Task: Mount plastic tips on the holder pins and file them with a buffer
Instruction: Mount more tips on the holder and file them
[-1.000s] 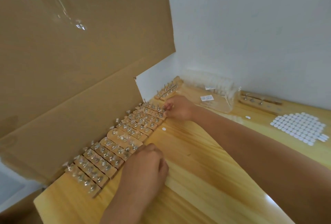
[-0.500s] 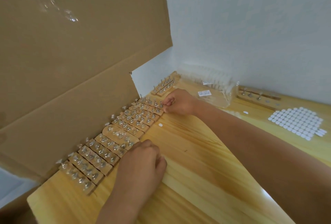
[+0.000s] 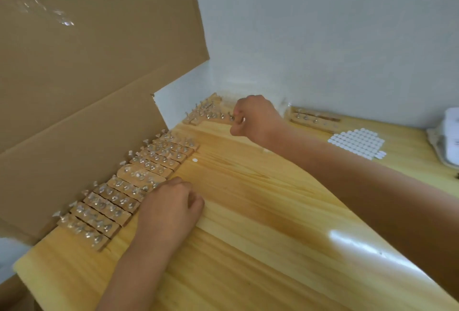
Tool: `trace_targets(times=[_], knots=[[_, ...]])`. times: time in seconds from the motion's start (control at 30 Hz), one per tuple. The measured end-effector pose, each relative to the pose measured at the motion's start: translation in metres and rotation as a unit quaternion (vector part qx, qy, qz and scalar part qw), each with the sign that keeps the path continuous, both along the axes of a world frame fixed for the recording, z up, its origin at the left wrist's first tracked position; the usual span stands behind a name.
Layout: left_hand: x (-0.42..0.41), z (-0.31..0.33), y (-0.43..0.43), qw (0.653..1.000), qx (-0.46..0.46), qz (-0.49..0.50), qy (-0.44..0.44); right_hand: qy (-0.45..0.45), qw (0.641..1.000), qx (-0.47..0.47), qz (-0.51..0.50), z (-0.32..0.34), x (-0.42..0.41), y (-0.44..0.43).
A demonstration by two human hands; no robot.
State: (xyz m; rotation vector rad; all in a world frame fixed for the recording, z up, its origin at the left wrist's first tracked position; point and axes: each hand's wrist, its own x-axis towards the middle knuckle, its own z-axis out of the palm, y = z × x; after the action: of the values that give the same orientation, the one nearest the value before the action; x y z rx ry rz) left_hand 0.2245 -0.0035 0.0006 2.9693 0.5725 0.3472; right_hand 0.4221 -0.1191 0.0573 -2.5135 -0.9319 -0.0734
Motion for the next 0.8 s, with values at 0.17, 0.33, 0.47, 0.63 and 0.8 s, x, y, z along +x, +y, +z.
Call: trace_targets(times=[0.17, 0.33, 0.47, 0.63, 0.8], knots=[[0.003, 0.008, -0.013, 0.998, -0.032, -0.026, -0.039, 0.022, 0.997, 0.074, 0.012, 0.014, -0.038, -0.103], [0.004, 0.011, -0.068, 0.945, -0.251, -0.208, -0.037, 0.093, 0.995, 0.024, 0.0, -0.002, -0.117, -0.243], [0.008, 0.002, -0.137, 0.891, -0.211, -0.391, 0.093, 0.131, 0.989, 0.02, -0.062, -0.038, -0.191, -0.318], [0.006, -0.006, -0.201, 0.844, -0.18, -0.501, 0.065, 0.091, 0.991, 0.04, -0.086, -0.058, -0.229, -0.359], [0.011, -0.01, -0.227, 0.846, -0.191, -0.496, 0.041, 0.091, 0.983, 0.126, -0.098, -0.034, -0.189, -0.386]])
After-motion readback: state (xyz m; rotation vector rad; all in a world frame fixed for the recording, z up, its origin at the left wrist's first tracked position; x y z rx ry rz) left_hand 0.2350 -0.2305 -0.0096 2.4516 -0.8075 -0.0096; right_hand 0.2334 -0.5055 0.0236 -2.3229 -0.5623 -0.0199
